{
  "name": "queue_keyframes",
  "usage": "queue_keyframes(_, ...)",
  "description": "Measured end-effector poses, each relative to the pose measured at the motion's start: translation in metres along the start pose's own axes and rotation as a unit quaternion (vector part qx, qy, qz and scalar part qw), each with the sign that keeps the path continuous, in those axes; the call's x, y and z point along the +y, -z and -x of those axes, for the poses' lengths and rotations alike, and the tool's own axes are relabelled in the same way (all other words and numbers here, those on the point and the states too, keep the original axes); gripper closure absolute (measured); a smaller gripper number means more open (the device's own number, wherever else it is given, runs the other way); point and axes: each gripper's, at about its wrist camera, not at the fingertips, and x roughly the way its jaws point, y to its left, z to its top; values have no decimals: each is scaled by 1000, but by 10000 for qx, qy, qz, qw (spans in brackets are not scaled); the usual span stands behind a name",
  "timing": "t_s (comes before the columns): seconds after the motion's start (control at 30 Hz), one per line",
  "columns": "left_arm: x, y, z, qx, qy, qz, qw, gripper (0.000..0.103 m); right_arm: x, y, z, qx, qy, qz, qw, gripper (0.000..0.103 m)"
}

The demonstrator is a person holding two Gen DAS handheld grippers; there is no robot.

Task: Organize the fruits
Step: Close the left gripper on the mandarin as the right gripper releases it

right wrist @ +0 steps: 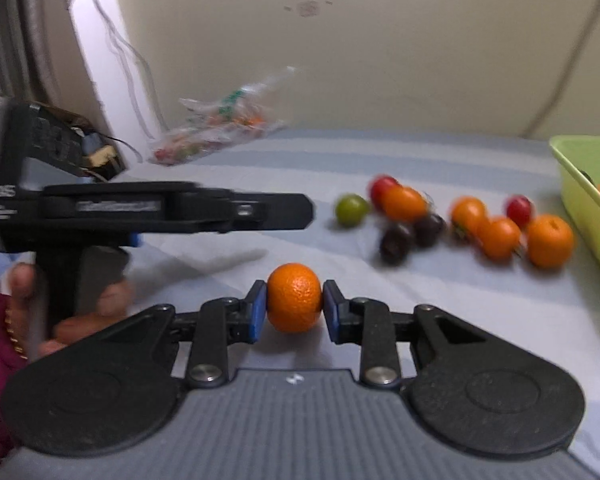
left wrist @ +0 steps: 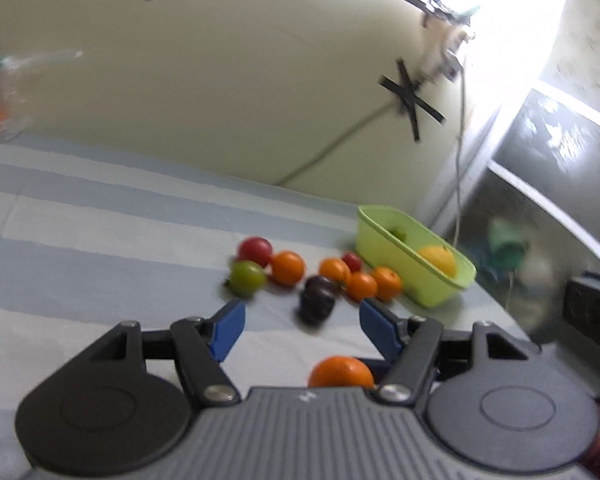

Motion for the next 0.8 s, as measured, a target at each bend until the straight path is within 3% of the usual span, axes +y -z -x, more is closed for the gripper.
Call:
queue_keyframes(0.1,-7,3,1,59,-90,-74,9999,38,-2,0,7,-174,46,-33,9998,58)
queue_keyframes(0.3,-22,13,15,5,-346,-135,9993,34,-37,-8,37,-860,96,-604,9944,58)
queue_keyframes(0.43,-46,23,8,165,-745,-603,9953,33,-58,-19,17,-626,174,-1044,9924,58)
queue_keyframes(0.6,-66,29,-13,346,-1186,-1082,9864,33,-45,-24,-13,-353,206,-779,9961,58)
queue_keyframes(0.67,-70,29,-19,383,-1218,-1104,9856,37,-41,-27,-23,-231,361,-695,9967,58)
queue_keyframes(0.77,-74,32,-26,487,-1222,-1212,9839,58,-41,-25,-29,-179,516,-652,9964,61)
queue_keyframes(0.8,-75,33,-27,496,-1124,-1214,9850,64,-41,-26,-28,-172,545,-593,9966,79)
